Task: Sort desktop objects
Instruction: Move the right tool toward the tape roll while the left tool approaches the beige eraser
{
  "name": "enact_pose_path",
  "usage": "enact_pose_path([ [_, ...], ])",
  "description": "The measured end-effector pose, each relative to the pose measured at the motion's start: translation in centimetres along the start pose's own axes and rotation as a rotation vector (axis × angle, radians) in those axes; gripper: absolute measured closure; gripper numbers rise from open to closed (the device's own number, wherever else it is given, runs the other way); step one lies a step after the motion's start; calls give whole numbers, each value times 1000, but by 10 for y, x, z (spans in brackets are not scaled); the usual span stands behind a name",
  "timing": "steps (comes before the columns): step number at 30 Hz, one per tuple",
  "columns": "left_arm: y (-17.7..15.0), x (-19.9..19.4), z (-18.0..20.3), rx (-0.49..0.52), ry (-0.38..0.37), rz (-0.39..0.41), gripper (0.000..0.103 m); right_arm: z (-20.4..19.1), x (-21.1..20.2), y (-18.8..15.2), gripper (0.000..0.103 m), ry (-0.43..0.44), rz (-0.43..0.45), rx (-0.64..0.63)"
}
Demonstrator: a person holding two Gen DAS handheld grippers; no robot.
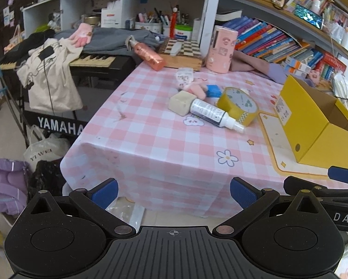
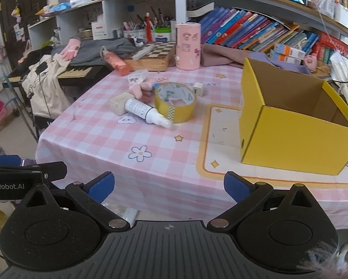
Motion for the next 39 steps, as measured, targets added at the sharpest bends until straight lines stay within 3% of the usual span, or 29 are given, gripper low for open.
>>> enact_pose_path([
  [17, 34, 48, 1, -35, 27, -37, 1, 12, 58, 40, 2, 71, -42, -44],
  [26, 67, 77, 6, -18, 52, -17, 4, 27, 95, 67, 2, 97, -56, -25],
  [39, 100, 130, 26, 103, 99, -28, 17, 52, 150, 110, 2, 101, -75, 30],
])
Point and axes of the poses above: each gripper's, at about its wrist camera, not at the fingertips, and x roughly the way its jaws point, z to its right, y to its top, the point moved 5 cm from there along x, roughly the way its jaws point, and after that the axes turned 8 degrees about y, right-handed, at the moved point
